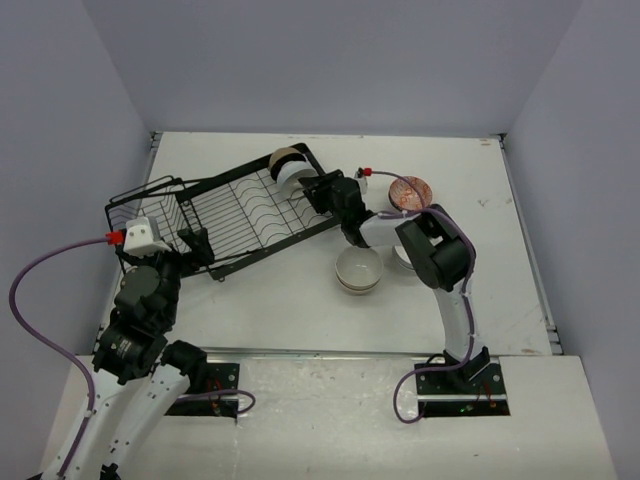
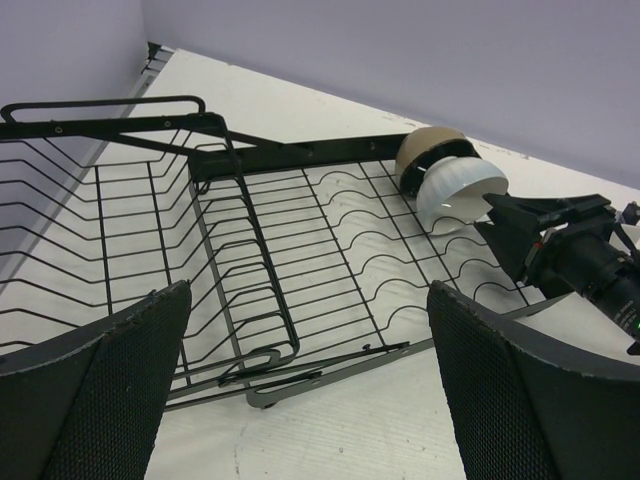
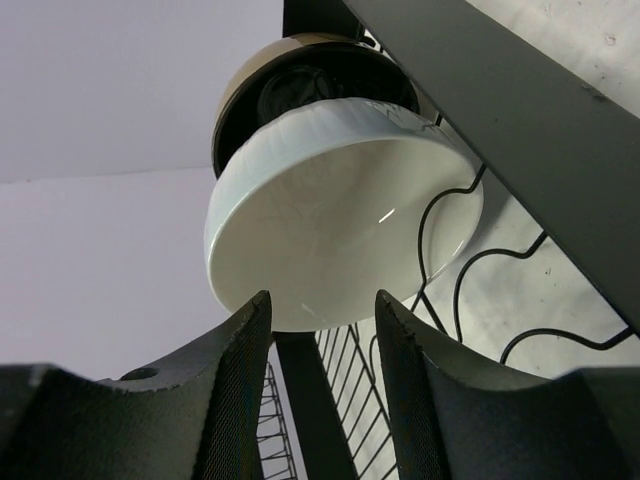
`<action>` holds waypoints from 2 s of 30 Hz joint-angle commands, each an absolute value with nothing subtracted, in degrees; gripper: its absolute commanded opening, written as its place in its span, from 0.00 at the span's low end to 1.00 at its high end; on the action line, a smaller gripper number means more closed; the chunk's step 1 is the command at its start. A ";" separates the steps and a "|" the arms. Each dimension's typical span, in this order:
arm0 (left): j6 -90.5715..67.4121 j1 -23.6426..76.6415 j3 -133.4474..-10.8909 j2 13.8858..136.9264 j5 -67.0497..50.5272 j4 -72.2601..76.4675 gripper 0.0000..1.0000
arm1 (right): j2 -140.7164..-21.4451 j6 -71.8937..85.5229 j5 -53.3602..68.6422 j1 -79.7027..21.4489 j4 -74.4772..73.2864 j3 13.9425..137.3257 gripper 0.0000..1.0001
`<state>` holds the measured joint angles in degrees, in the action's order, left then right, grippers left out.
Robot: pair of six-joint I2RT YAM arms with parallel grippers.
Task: Unload the bowls from the dish rack
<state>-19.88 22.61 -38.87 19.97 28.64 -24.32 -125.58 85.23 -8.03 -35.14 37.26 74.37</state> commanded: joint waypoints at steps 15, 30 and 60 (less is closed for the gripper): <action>-18.19 22.24 -39.29 19.78 27.60 -21.71 1.00 | -122.43 82.53 -8.79 -34.72 40.69 78.40 0.47; -18.11 22.24 -39.29 19.78 27.25 -21.62 1.00 | -130.25 82.97 -4.75 -33.75 32.70 91.40 0.34; -18.02 22.32 -39.37 19.60 26.72 -21.71 1.00 | -131.93 85.52 -2.46 -33.75 46.57 85.36 0.00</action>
<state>-19.86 22.61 -38.87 19.97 27.40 -23.53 -134.52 85.30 -1.78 -34.26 41.74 88.27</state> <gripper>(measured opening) 0.997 0.131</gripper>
